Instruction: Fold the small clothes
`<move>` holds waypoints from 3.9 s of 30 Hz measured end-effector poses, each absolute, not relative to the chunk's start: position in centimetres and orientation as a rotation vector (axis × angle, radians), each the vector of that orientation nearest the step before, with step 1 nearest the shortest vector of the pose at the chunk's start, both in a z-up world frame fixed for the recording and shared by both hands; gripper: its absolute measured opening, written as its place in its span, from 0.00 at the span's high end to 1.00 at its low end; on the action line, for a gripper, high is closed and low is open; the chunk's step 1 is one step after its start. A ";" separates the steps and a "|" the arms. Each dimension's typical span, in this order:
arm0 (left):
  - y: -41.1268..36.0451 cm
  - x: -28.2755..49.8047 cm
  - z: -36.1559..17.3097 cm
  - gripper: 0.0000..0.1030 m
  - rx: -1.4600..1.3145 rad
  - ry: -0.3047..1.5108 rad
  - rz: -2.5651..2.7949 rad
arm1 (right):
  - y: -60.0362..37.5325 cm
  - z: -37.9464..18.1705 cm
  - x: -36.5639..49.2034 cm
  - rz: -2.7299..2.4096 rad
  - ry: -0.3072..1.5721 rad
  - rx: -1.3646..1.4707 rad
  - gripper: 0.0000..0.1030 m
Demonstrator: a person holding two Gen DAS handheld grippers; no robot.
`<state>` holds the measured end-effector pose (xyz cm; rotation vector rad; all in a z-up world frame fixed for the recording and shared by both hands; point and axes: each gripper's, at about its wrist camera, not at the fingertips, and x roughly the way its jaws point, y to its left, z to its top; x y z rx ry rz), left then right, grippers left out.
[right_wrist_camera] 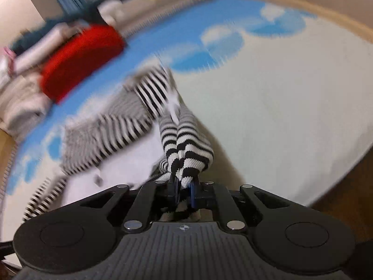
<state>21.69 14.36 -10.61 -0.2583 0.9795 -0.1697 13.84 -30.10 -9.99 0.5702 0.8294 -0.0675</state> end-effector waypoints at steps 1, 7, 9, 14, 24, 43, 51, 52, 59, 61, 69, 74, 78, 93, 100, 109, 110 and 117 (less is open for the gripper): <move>14.6 21.4 -9.5 0.93 -0.264 0.960 -0.186 | -30.4 -8.9 13.5 -0.048 0.794 0.584 0.92; 16.6 17.6 -2.7 0.93 -0.340 0.941 -0.284 | -32.1 -2.7 9.2 0.067 0.694 0.608 0.93; 17.3 16.2 -0.9 0.93 -0.384 0.940 -0.315 | -32.6 -0.8 6.9 0.093 0.687 0.626 0.93; 18.1 19.5 -1.9 0.93 -0.478 1.009 -0.339 | -33.5 -0.1 6.4 0.078 0.724 0.692 0.93; 22.1 42.9 -12.0 0.67 -0.805 1.115 -0.134 | -35.5 -7.9 31.5 -0.082 0.841 0.716 0.81; 9.9 42.5 -14.5 0.94 -0.044 1.003 -0.336 | -21.4 -16.1 35.2 0.317 1.022 0.031 0.84; 10.1 45.8 -15.0 0.81 -0.189 0.936 -0.162 | -23.4 -12.1 37.1 0.124 0.702 0.183 1.00; 9.5 46.6 -16.2 0.63 -0.165 1.018 -0.192 | -23.6 -13.0 37.8 0.110 0.767 0.174 1.00; 16.1 45.4 -12.5 0.36 -0.255 0.895 -0.209 | -30.5 -11.8 36.2 0.087 0.724 0.273 0.38; 16.8 45.4 -13.4 0.22 -0.192 0.932 -0.123 | -31.1 -13.0 36.2 0.076 0.767 0.183 0.34; 14.4 46.1 -16.7 0.63 -0.052 0.974 -0.159 | -27.9 -15.9 37.1 0.193 0.822 -0.078 0.41; 15.5 46.4 -15.0 0.94 -0.120 0.860 -0.151 | -27.3 -14.6 38.0 0.174 0.726 -0.025 0.96; 14.2 47.0 -15.4 0.93 -0.060 0.831 -0.110 | -27.7 -12.9 38.8 0.076 0.605 0.093 0.96; 20.6 39.7 -10.2 0.34 -0.247 1.062 -0.113 | -34.0 -9.7 34.2 0.002 0.873 0.431 0.56; 22.8 33.3 -17.1 0.40 -0.412 1.260 -0.064 | -34.2 -13.1 27.2 0.035 1.074 0.352 0.43; 20.5 33.2 -19.1 0.98 -0.380 1.349 -0.164 | -33.8 -15.1 25.8 0.086 1.151 0.383 0.85; 20.7 33.0 -18.2 0.98 -0.376 1.300 -0.178 | -33.8 -14.8 25.6 0.097 1.136 0.389 0.92; 23.6 30.9 -15.6 0.98 -0.411 1.196 -0.083 | -37.5 -11.9 22.8 -0.025 0.981 0.540 0.95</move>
